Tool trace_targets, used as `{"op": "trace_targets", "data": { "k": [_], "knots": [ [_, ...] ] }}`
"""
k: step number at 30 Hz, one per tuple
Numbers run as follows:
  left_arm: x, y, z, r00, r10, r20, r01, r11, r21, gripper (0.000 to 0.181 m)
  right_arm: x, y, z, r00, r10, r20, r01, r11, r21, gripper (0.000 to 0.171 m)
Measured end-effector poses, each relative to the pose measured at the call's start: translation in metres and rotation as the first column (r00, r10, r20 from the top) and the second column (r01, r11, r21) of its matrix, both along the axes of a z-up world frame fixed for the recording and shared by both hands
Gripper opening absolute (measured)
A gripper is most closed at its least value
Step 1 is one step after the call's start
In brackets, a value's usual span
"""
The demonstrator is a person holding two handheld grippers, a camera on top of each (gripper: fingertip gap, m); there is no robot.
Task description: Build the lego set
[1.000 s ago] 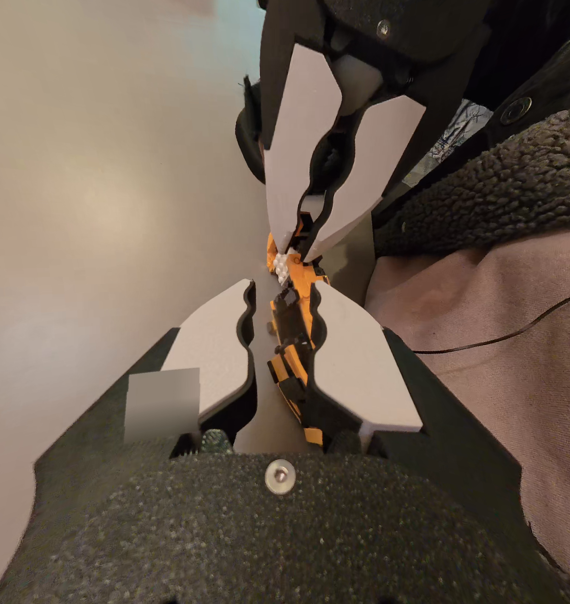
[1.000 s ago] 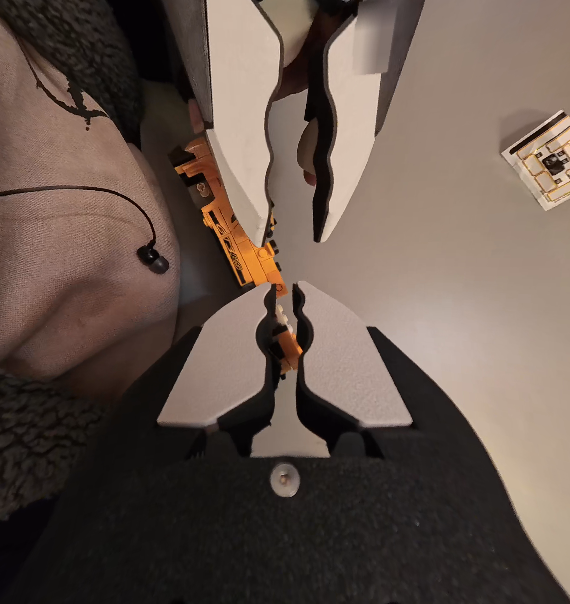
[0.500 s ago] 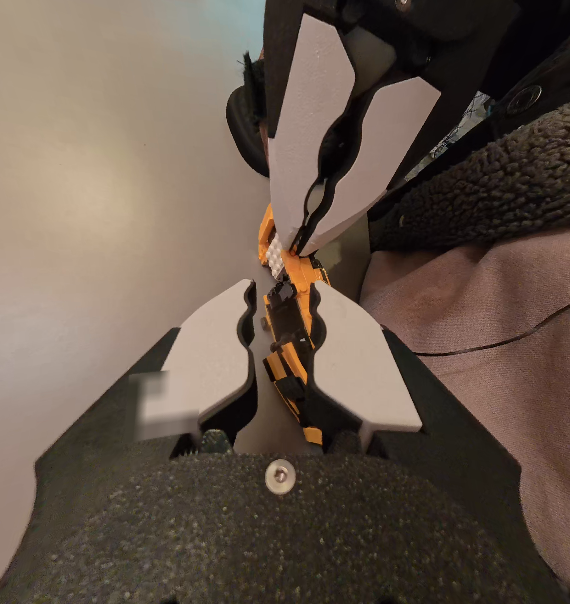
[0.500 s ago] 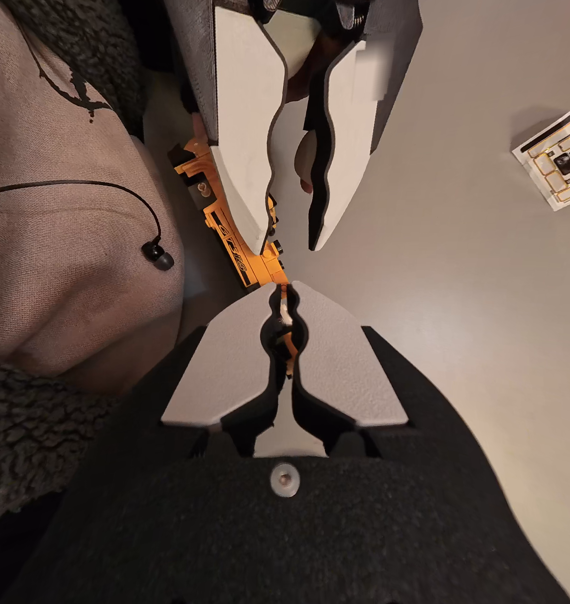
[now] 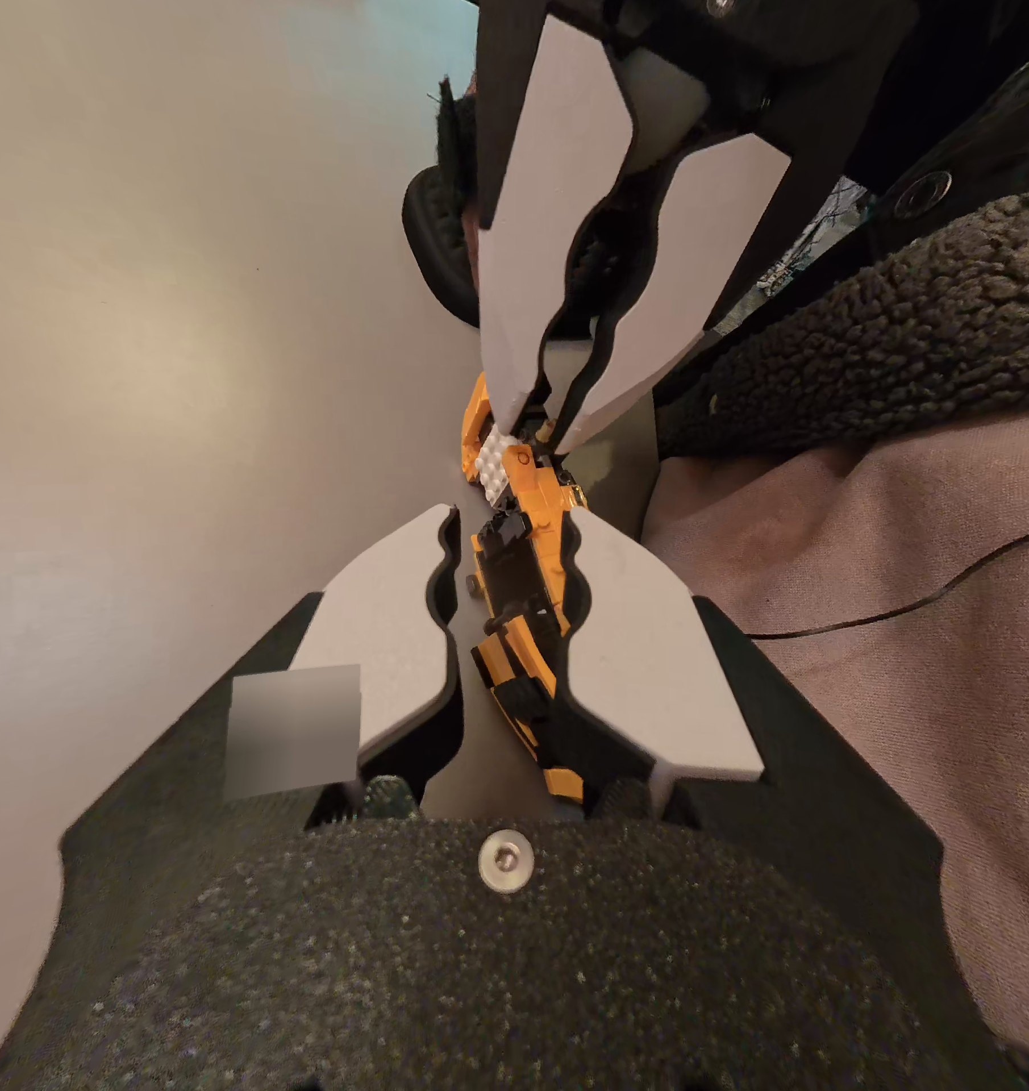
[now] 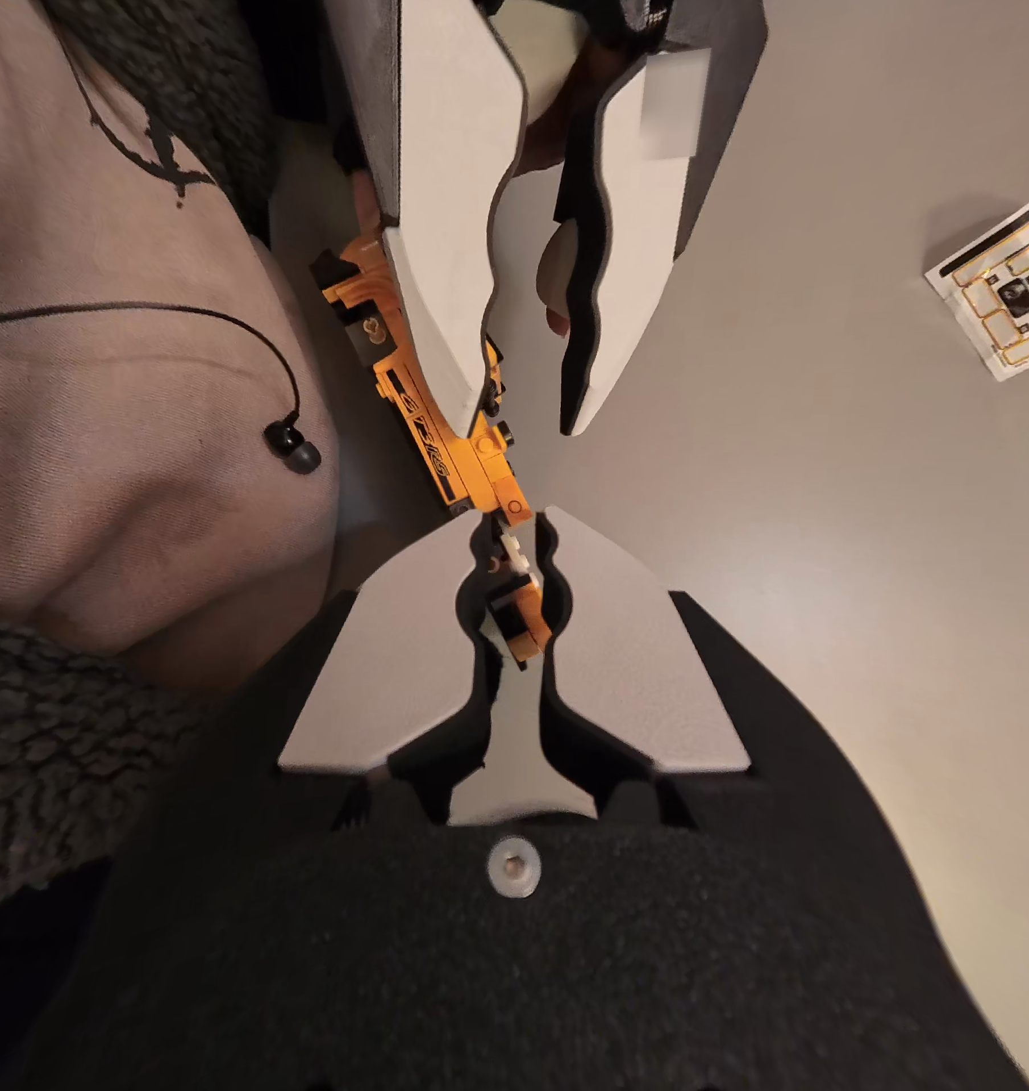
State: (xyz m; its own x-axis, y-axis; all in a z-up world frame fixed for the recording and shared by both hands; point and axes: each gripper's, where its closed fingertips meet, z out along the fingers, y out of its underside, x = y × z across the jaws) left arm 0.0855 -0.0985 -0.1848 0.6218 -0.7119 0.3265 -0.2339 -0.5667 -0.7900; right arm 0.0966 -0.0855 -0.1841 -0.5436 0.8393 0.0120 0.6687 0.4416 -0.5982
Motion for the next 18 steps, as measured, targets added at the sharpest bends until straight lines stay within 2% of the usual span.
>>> {"op": "trace_targets", "data": {
  "k": [8, 18],
  "knots": [
    [0.006, -0.010, 0.004, 0.996, -0.062, 0.068, 0.065, 0.997, -0.046, 0.044, -0.001, -0.002, -0.004, 0.997, 0.075, 0.005, -0.075, 0.993, 0.092, 0.014],
    [0.012, -0.013, 0.003, 0.992, -0.083, 0.092, 0.089, 0.994, -0.065, 0.042, 0.001, -0.002, -0.005, 0.980, 0.192, 0.054, -0.199, 0.961, 0.190, 0.008]
  ]
}}
